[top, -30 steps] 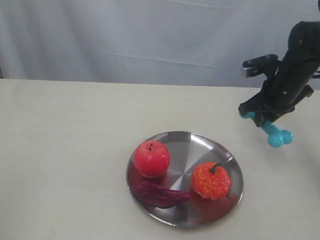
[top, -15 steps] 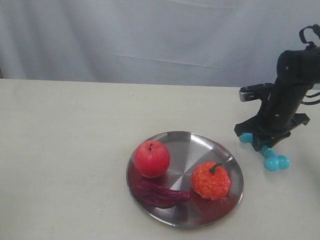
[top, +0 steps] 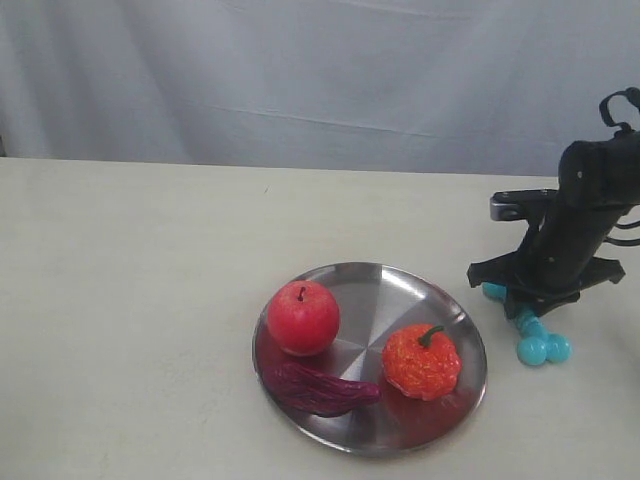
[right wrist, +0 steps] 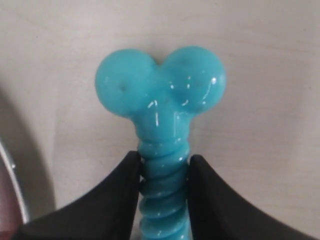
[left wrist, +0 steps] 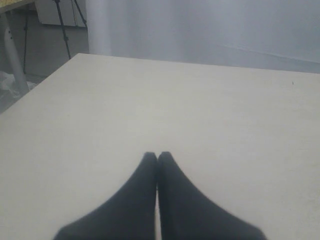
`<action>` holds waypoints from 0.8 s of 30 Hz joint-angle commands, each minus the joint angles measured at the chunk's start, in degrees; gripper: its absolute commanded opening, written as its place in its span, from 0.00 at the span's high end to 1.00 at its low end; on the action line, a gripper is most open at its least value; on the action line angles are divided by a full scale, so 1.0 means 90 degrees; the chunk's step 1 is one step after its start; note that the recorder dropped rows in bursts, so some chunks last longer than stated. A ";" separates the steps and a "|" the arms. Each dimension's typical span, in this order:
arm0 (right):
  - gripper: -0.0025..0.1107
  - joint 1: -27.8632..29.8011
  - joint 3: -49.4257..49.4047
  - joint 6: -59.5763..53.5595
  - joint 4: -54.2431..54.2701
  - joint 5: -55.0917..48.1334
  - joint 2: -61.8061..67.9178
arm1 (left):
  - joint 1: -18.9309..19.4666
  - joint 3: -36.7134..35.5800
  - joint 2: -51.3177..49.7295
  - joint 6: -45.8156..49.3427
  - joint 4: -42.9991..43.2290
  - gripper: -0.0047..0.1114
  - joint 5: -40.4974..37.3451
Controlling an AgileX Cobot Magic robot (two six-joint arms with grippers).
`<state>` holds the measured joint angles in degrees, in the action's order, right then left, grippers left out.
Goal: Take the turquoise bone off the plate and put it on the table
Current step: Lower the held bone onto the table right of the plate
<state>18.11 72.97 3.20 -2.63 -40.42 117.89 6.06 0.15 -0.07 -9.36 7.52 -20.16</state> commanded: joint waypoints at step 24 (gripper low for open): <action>0.28 0.0041 -0.0193 -0.0007 0.0099 0.0120 -0.0421 | -0.0031 -0.0016 0.0008 -0.0008 0.0005 0.96 0.0036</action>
<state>18.11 71.29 4.10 -1.84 -39.17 117.19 6.06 0.15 -0.07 -9.36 7.52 -20.16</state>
